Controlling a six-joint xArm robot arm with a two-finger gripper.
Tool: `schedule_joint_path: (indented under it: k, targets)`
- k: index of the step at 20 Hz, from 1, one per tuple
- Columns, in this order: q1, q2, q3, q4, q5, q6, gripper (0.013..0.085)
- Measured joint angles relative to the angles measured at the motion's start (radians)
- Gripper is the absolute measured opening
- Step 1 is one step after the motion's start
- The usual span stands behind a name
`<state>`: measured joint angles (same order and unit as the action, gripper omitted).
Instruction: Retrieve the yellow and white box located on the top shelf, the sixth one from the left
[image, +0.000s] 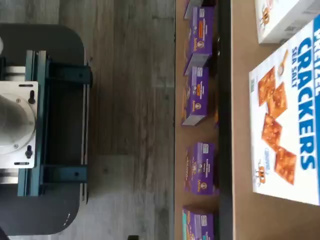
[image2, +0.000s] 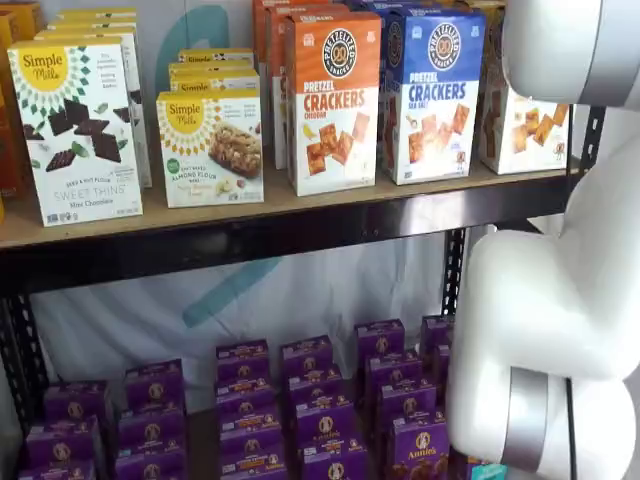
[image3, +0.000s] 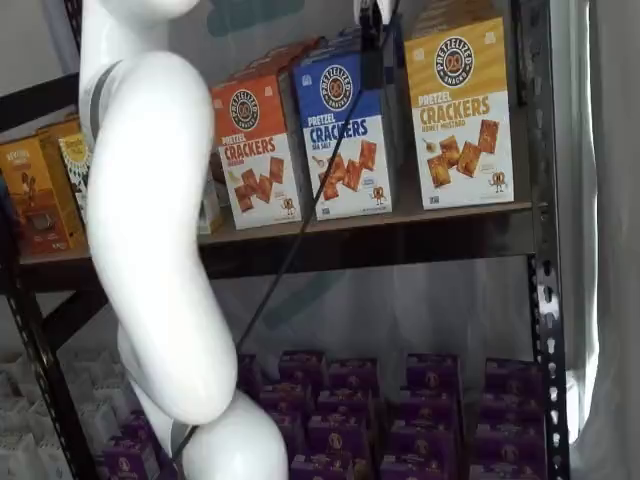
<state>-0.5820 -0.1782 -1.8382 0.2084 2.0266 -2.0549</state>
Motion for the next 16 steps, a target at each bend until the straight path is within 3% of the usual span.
schedule_joint_path:
  k: [7,16]
  targets:
    - [-0.029,0.055,-0.106,0.061,0.032,0.011,0.0850]
    - [-0.064,0.099,-0.168,0.120,-0.007,0.010,0.0850]
